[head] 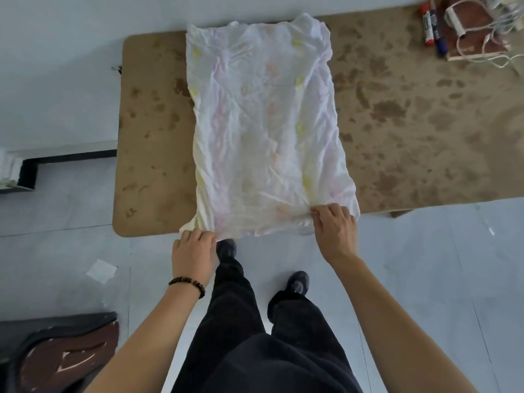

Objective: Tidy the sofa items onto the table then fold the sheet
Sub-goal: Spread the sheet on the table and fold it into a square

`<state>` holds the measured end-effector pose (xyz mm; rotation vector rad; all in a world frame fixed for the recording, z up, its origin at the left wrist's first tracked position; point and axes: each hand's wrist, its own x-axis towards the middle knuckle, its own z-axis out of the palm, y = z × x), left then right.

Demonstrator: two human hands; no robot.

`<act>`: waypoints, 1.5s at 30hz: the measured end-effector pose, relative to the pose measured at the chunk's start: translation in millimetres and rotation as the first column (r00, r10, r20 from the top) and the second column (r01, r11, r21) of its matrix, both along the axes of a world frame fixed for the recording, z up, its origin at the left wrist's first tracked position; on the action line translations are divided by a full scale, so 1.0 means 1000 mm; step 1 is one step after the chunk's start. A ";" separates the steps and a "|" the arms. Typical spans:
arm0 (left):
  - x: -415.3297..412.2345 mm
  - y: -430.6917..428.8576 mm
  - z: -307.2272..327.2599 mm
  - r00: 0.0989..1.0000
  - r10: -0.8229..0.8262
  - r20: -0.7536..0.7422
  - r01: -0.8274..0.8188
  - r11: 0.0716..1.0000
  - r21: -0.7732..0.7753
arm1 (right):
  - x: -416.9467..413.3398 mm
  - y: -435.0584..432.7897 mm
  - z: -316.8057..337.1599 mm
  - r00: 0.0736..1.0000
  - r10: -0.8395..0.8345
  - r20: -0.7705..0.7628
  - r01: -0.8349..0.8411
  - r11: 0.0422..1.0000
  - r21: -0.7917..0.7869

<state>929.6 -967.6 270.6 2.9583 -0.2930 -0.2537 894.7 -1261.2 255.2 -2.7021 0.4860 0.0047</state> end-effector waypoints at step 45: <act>-0.101 -0.019 -0.025 0.634 0.622 -0.459 -0.715 0.246 -0.655 | -0.061 0.041 -0.031 0.687 -0.704 -0.180 0.540 0.329 0.774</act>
